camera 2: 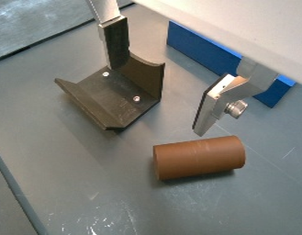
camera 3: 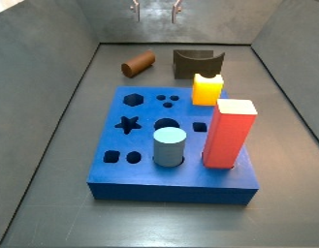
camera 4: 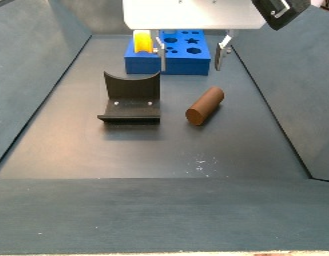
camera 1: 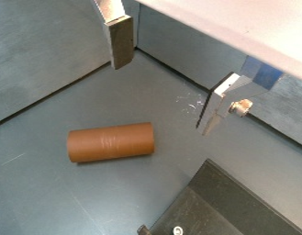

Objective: Pick up the round object. Move up. Place the round object on the fixture. Regrasp the round object. Move to above the board. Insert the round object.
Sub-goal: Pick up the round object.

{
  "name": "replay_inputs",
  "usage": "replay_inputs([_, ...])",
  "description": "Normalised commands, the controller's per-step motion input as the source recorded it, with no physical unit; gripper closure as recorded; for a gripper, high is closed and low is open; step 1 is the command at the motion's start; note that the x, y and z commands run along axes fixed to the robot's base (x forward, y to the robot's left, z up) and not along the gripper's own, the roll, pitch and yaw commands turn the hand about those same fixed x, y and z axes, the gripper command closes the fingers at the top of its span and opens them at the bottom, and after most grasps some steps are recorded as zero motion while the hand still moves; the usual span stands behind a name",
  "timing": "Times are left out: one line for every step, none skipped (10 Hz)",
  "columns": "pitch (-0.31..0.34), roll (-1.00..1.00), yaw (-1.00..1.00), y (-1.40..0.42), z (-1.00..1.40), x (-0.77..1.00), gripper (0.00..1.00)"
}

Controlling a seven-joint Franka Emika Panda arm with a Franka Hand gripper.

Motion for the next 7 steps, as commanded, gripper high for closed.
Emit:
replay_inputs([0.0, 0.01, -0.72, 0.0, -0.53, -0.37, 0.0])
replay_inputs([-0.186, -0.18, -0.85, 0.0, -0.81, -0.33, 0.0])
replay_inputs([-0.191, -0.17, -0.87, 0.0, -0.8, -0.31, 0.0])
replay_inputs([-0.206, -0.21, -0.88, 0.0, -0.82, -0.29, 0.0])
replay_inputs([-0.349, -0.3, -0.91, 0.0, -0.66, -0.14, 0.0])
replay_inputs([-0.52, -0.31, -0.91, -0.05, -0.52, -0.13, 0.0])
replay_inputs([-0.503, -0.32, -0.9, -0.05, -0.51, -0.13, 0.0])
